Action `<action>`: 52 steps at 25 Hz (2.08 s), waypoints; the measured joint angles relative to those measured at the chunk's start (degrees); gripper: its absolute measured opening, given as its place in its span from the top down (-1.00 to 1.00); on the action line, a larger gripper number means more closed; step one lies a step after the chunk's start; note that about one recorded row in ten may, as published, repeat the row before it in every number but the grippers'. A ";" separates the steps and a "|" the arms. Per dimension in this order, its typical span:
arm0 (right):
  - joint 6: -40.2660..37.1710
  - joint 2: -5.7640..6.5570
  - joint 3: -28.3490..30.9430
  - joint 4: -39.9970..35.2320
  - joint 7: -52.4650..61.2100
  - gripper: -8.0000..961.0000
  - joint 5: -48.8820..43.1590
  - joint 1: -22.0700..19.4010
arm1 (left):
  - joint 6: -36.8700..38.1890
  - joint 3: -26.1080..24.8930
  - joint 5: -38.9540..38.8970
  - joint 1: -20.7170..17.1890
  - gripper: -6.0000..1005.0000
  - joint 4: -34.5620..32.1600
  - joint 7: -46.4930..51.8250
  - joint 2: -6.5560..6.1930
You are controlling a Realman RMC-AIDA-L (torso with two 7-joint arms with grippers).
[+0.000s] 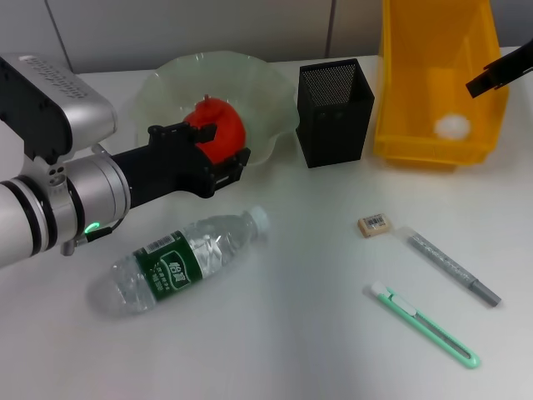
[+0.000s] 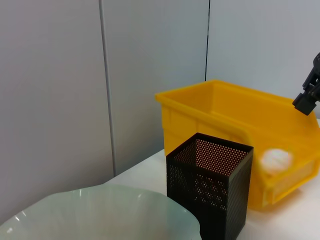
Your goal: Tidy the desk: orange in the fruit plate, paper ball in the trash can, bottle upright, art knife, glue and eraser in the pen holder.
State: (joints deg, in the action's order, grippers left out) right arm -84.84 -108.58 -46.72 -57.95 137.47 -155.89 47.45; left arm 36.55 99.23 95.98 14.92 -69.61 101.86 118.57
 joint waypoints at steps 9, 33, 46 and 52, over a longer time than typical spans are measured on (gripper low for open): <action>-0.52 -0.25 -0.05 -1.08 -0.18 0.71 0.28 -0.03 | 0.02 -0.01 0.00 -0.15 -0.17 -0.05 0.00 0.00; -13.57 -7.91 1.84 -14.32 -14.67 0.71 36.49 -22.77 | 14.59 -7.07 0.63 1.74 -0.17 -1.65 -0.13 -0.30; -19.66 -9.09 6.82 1.23 -43.91 0.71 47.13 -31.89 | 19.30 -4.90 19.48 6.00 -0.17 -7.55 11.28 0.07; -21.71 -8.59 8.23 6.45 -52.14 0.71 47.09 -34.57 | 20.63 -3.07 26.05 9.24 -0.17 -7.77 16.30 0.08</action>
State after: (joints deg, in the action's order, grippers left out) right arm -106.55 -117.17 -38.49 -51.50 85.33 -108.80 12.88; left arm 57.17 96.16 122.03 24.15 -77.38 118.16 118.65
